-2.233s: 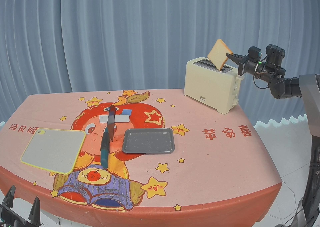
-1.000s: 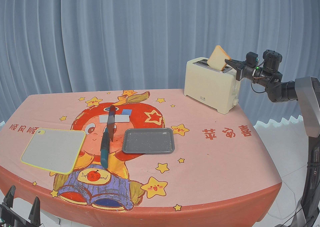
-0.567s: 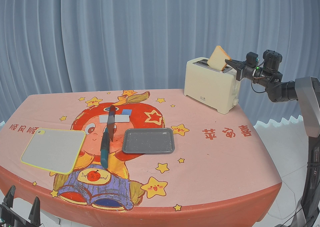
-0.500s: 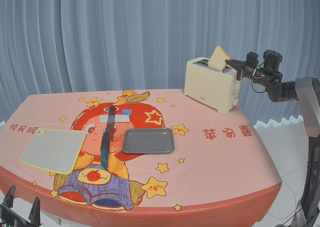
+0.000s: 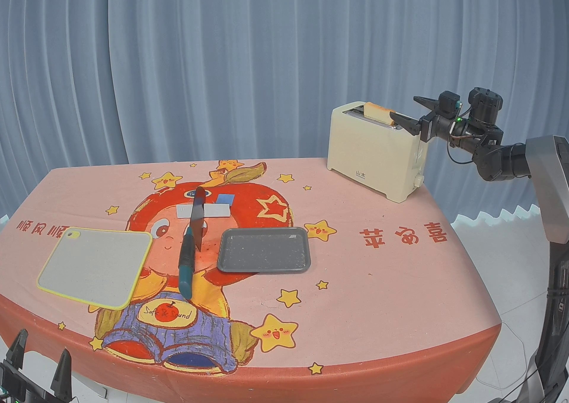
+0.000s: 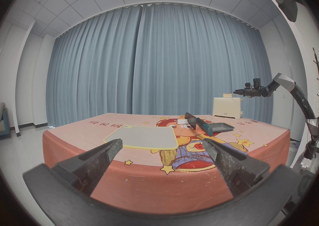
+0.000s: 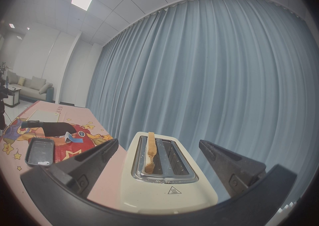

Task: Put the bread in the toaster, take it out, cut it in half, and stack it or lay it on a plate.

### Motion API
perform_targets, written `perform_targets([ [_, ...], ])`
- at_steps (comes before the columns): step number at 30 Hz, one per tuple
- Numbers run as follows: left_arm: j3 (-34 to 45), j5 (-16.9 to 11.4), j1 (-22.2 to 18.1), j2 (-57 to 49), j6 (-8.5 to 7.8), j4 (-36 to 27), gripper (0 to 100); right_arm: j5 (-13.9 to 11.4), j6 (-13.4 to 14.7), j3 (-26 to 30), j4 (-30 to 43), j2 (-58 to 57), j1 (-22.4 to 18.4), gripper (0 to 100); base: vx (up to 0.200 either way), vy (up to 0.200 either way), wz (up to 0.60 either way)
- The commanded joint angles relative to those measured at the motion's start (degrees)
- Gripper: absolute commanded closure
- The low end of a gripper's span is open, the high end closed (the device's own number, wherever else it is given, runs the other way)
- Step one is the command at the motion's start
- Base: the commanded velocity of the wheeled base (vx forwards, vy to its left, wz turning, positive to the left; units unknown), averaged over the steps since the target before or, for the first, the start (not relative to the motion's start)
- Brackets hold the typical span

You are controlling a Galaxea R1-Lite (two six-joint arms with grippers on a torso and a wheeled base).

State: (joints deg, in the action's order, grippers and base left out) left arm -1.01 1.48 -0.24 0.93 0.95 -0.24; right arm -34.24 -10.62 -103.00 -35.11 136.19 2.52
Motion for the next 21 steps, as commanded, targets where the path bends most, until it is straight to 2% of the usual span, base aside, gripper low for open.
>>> perform_targets([
  [1,1.0,0.0,0.0,-0.9,0.02,0.1,0,0.1,0.0,1.4,-0.1,-2.4,-0.2,0,0.0,0.0,0.0],
  [4,1.0,0.0,0.0,-0.9,0.02,0.0,0,1.4,0.0,5.6,-0.2,-6.6,-0.2,0,0.0,0.0,0.0],
  [7,1.0,0.0,0.0,-0.9,0.02,0.0,0,4.2,0.1,11.3,-0.6,-11.6,0.1,0,0.0,0.0,0.0],
  [8,1.0,0.0,0.0,-0.9,0.02,0.1,0,5.7,0.2,14.9,-1.4,-14.2,0.2,0,0.0,0.0,0.0],
  [10,1.0,0.0,0.0,-0.9,-0.07,0.0,0,6.9,0.2,20.5,-2.6,-17.5,0.2,0,0.0,0.0,0.0],
  [11,1.0,0.0,0.0,-0.9,-0.07,0.0,0,6.9,0.2,20.5,-2.6,-17.5,0.2,0,0.0,0.0,0.0],
  [13,1.0,0.0,0.0,-0.9,-0.07,0.1,0,7.3,0.2,28.7,-4.3,-22.9,0.1,0,0.0,0.0,0.0],
  [14,1.0,0.0,0.0,-0.9,-0.07,0.1,0,7.3,0.2,28.7,-4.3,-22.9,0.1,0,0.0,0.0,0.0],
  [15,1.0,0.0,0.0,-0.9,0.02,0.0,0,7.3,0.3,32.8,-4.8,-26.1,0.0,0,0.0,0.0,0.0],
  [21,1.0,0.0,0.0,-0.9,-0.07,0.1,0,9.1,0.4,42.5,-5.5,-33.5,-0.2,0,0.0,0.0,0.0],
])
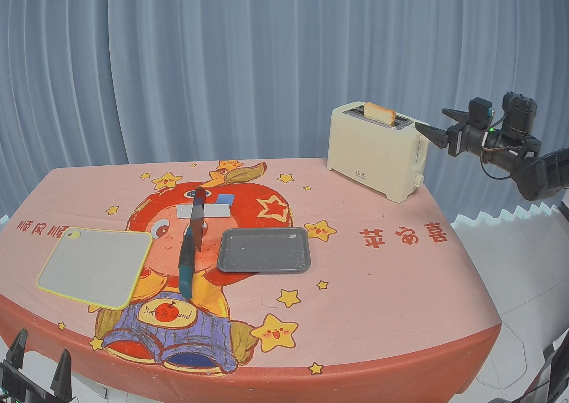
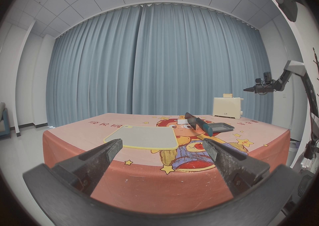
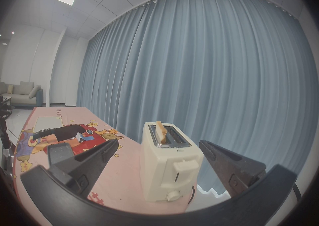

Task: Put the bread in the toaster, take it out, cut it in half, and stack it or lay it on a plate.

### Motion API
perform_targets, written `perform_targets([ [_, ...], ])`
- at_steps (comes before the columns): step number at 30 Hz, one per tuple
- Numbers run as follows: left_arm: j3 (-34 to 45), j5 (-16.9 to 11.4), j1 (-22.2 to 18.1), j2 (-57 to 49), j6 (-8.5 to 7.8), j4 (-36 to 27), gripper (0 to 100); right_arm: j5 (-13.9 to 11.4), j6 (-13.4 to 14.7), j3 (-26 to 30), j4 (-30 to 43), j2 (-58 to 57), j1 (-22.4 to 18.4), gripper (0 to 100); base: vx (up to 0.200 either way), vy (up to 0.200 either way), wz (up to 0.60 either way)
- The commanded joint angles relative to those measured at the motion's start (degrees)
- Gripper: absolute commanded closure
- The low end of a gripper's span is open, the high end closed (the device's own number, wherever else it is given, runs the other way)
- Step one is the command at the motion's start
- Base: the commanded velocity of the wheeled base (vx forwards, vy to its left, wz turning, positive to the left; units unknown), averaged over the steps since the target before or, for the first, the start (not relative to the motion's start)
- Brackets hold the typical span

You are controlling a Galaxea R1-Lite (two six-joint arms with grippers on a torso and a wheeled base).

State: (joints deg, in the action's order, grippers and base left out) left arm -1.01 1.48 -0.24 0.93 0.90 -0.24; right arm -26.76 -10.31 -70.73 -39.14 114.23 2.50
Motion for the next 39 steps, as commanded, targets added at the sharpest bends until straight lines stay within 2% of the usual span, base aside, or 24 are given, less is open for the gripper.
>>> perform_targets([
  [1,1.0,0.0,0.0,-0.9,0.06,0.1,0,1.5,0.2,11.4,-2.1,-12.2,-0.2,0,0.0,0.0,0.0],
  [2,1.0,0.0,0.0,-0.9,0.06,0.0,0,1.5,0.4,13.1,-3.3,-12.9,-0.2,100,0.0,0.0,0.0],
  [4,1.0,0.0,0.0,-0.9,0.06,0.1,0,1.5,0.9,16.4,-6.8,-13.6,-0.2,100,0.0,0.0,0.0],
  [7,1.0,0.0,0.0,-0.9,0.06,0.1,0,1.7,3.4,22.5,-13.3,-14.4,0.0,100,0.0,0.0,0.0],
  [8,1.0,0.0,0.0,-0.9,0.06,0.1,0,1.7,3.4,22.5,-13.3,-14.4,0.0,100,0.0,0.0,0.0],
  [9,1.0,0.0,0.0,-0.9,0.06,0.0,0,1.7,5.4,25.2,-15.5,-14.8,0.1,100,0.0,0.0,0.0],
  [12,1.0,0.0,0.0,-0.9,0.06,0.1,0,1.7,7.0,28.3,-17.1,-15.4,0.0,100,0.0,0.0,0.0],
  [21,1.0,0.0,0.0,-0.9,0.06,0.1,0,1.9,7.1,36.7,-17.4,-15.4,0.0,100,0.0,0.0,0.0],
  [29,1.0,0.0,0.0,-0.9,0.06,0.0,0,1.9,8.7,34.7,-17.4,-12.0,0.0,100,0.0,0.0,0.0],
  [36,1.0,0.0,0.0,-0.9,0.06,0.0,0,1.4,9.2,27.3,-19.1,-8.0,0.2,100,0.0,0.0,0.0],
  [39,1.0,0.0,0.0,-0.9,-0.02,0.0,0,1.8,11.1,22.4,-19.1,-4.9,0.8,100,0.0,0.0,0.0],
])
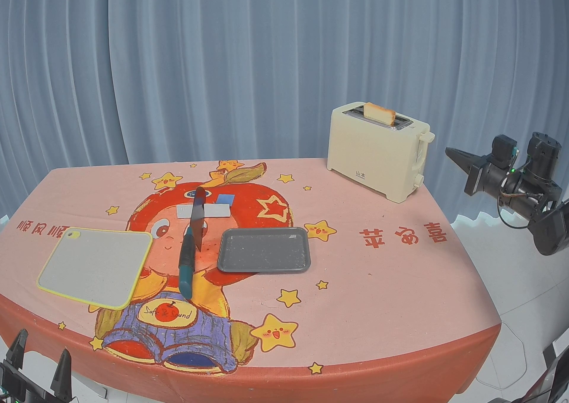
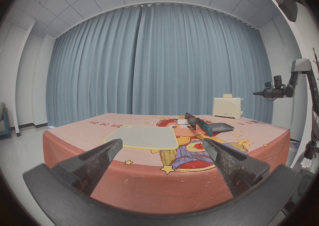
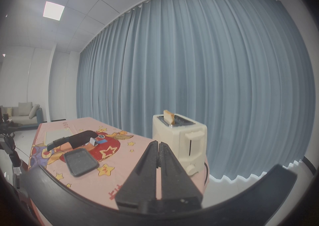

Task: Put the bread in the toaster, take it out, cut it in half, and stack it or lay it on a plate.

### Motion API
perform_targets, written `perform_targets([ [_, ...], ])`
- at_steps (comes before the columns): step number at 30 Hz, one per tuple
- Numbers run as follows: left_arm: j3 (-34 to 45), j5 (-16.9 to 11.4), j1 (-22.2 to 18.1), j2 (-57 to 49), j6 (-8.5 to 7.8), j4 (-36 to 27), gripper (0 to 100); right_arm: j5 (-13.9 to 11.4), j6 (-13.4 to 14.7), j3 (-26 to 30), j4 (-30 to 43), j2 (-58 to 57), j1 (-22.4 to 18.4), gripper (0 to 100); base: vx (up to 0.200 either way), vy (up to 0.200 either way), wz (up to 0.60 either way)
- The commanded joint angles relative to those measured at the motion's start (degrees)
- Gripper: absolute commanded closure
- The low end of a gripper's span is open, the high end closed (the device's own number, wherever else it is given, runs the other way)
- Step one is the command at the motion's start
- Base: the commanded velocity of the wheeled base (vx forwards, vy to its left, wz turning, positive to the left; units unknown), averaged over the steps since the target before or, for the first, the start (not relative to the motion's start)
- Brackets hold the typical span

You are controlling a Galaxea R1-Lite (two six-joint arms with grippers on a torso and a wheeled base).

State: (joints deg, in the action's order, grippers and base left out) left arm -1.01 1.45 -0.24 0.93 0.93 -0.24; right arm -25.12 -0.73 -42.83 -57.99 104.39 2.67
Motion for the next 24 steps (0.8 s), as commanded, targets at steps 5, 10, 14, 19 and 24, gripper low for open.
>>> perform_targets([
  [5,1.0,0.0,0.0,-0.9,0.04,0.1,0,0.3,1.0,-9.5,-0.8,10.0,0.4,100,0.0,0.0,0.0],
  [10,1.0,0.0,0.0,-0.9,0.04,0.1,0,0.0,1.0,-10.4,-1.1,11.6,-1.5,100,0.0,0.0,0.0],
  [14,1.0,0.0,0.0,-0.9,0.04,0.0,0,-0.1,1.3,-10.8,-0.5,11.5,-2.1,100,0.0,0.0,0.0],
  [19,1.0,0.0,0.0,-0.9,-0.05,0.1,0,0.0,1.4,-11.8,-1.3,13.9,-2.6,100,0.0,0.0,0.0],
  [24,1.0,0.0,0.0,-0.9,0.04,0.0,0,0.0,1.4,-11.6,-1.2,15.5,-2.8,100,0.0,0.0,0.0],
])
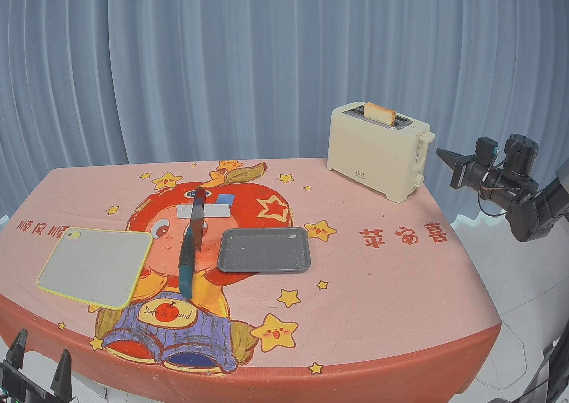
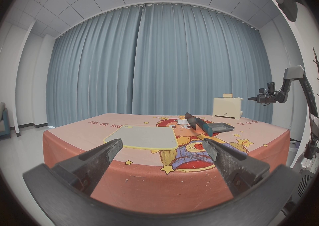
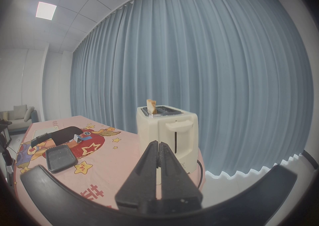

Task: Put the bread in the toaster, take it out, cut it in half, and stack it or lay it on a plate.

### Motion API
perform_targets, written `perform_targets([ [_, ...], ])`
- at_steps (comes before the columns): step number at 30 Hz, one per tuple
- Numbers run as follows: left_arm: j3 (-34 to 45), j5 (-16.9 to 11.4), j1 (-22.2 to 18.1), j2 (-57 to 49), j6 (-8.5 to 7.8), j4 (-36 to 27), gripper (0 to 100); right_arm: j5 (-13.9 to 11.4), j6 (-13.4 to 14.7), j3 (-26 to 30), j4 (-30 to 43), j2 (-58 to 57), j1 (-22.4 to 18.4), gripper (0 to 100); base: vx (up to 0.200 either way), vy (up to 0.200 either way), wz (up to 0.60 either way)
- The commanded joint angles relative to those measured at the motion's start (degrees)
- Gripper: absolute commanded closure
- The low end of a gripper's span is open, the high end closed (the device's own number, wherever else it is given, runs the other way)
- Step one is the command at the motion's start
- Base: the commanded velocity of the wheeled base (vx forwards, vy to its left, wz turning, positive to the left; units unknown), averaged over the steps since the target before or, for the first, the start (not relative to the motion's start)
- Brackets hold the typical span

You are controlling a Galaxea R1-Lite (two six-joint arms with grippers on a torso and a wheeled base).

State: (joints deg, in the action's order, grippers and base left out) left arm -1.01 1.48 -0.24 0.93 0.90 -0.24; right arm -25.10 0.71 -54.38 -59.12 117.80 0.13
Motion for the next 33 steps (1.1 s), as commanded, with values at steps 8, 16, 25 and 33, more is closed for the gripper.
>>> perform_targets([
  [8,1.0,0.0,0.0,-0.9,0.06,0.1,0,0.2,0.0,0.0,-0.2,4.6,-0.5,100,0.0,0.0,0.0],
  [16,1.0,0.0,0.0,-0.9,0.06,0.1,0,0.2,0.0,0.1,-0.2,6.7,-0.7,100,0.0,0.0,0.0],
  [25,1.0,0.0,0.0,-0.9,0.06,0.1,0,0.3,-0.2,0.1,-0.1,8.2,-0.3,100,0.0,0.0,0.0],
  [33,1.0,0.0,0.0,-0.9,0.06,0.1,0,0.4,-0.3,-0.2,-0.1,9.9,-0.2,100,0.0,0.0,0.0],
])
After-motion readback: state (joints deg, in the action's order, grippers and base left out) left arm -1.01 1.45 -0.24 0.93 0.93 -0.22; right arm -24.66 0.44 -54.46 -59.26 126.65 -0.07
